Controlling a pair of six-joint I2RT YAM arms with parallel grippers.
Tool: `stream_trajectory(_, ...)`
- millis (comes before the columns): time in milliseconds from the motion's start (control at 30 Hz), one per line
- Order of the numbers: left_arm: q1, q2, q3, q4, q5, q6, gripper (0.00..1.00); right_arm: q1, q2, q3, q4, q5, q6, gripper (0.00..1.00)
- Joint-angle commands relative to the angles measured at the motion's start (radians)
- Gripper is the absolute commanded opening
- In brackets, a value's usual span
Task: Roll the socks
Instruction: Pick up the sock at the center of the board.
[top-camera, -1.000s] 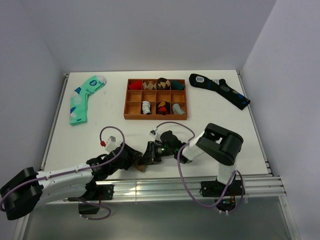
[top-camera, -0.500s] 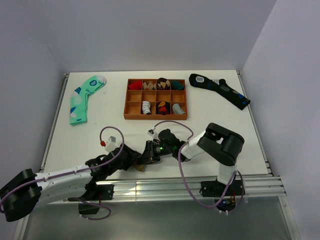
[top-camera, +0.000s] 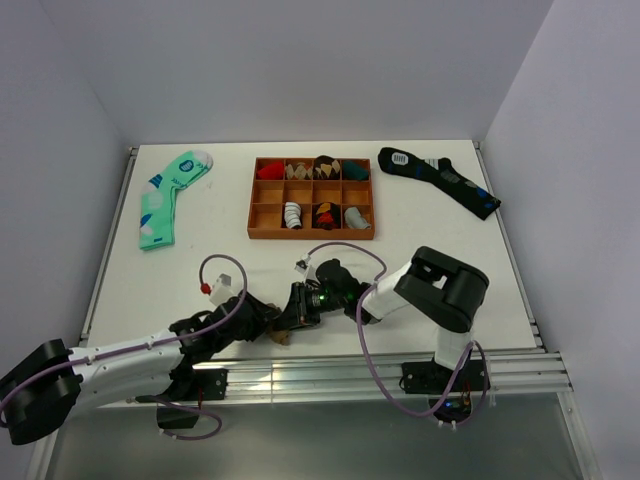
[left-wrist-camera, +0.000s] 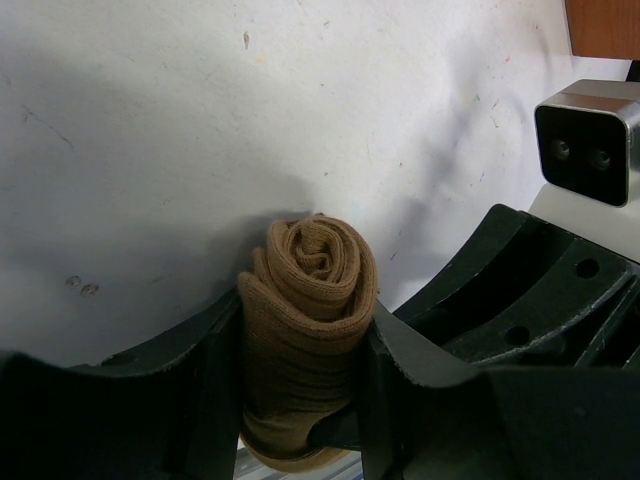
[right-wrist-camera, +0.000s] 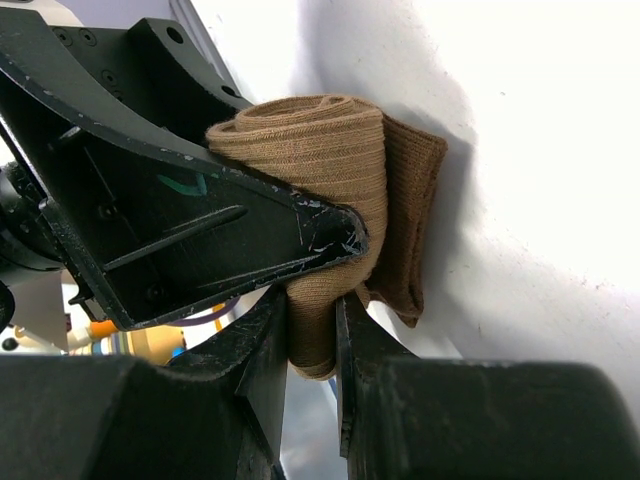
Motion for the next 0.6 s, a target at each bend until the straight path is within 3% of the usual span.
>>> stream_trajectory(0,-0.004,0.033,-0.011,-0.098,0.058,0.045,0.00,0.011,-0.080,0.042,0.075,-0.008,-0.020,0.01)
stream_trajectory(167,-0.004,0.022,0.033,-0.160,0.034,0.062,0.00,0.011,-0.133,0.046,-0.107,0.067,-0.082,0.21)
stream_trajectory(567,-0.004,0.007,0.064,-0.196,0.021,0.068,0.00,0.015,-0.207,0.075,-0.291,0.164,-0.149,0.35)
